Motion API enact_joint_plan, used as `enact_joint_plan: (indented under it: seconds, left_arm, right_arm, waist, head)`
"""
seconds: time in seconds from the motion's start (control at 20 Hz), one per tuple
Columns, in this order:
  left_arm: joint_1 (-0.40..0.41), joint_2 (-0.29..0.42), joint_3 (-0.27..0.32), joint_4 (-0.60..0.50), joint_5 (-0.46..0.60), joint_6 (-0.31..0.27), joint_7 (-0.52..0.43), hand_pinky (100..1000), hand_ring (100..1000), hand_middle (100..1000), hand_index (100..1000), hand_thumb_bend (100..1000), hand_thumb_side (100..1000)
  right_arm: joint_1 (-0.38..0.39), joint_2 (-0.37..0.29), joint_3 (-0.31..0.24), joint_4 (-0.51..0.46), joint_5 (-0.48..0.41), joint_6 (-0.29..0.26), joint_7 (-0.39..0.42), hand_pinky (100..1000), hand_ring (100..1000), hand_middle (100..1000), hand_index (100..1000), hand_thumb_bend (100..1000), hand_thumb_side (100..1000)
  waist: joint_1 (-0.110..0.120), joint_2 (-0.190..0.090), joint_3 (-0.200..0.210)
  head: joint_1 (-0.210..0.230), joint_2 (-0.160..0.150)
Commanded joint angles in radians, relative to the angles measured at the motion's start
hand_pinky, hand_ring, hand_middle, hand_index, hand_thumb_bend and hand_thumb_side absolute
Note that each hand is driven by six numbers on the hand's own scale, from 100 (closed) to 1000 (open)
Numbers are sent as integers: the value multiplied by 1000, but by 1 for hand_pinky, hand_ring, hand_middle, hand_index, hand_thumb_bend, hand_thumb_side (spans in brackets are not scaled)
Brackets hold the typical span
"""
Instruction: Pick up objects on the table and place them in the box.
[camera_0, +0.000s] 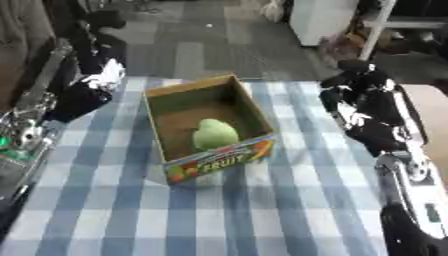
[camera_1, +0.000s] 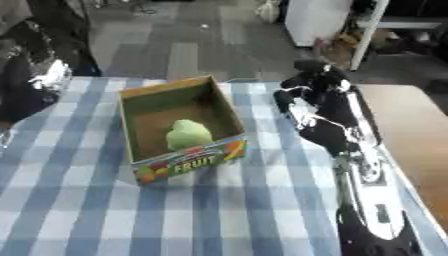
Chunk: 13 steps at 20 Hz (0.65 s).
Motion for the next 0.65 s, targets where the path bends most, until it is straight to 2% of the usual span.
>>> enact_joint_plan:
  seconds: [0.05,0.1,0.15,0.5,0.65]
  left_arm:
    - [36,-12,41,-80,109,7,15,647,697,759,890,100,640]
    - [51,-14,46,-94,128,10,18,643,693,755,888,100,680]
    - [66,-13,50,-107,145,10,21,643,693,754,887,100,640]
    - [140,2,75,-122,218,-63,27,630,677,742,879,100,642]
    - [174,-1,86,-122,225,-75,33,623,668,735,874,100,647]
  right_arm:
    - [-16,-20,-6,-16,-4,0,-6,572,635,499,724,391,100]
    - [-15,-20,-7,-15,-4,0,-7,572,635,499,724,391,100]
    - [-15,-20,-7,-15,-4,0,-8,572,635,499,724,392,100]
    - [-8,-25,-8,-13,-3,0,-8,572,635,499,724,391,100]
    - [-10,-27,-10,-13,-3,-1,-10,572,635,499,724,392,100]
  waist:
    - [0,-19,5]
    - [-1,-20,8]
    - [-1,-21,11]
    - [1,-24,24]
    - [1,-24,27]
  head:
    - [-8,10]
    - [-8,11]
    - [-8,10]
    - [-13,20]
    - [-16,21]
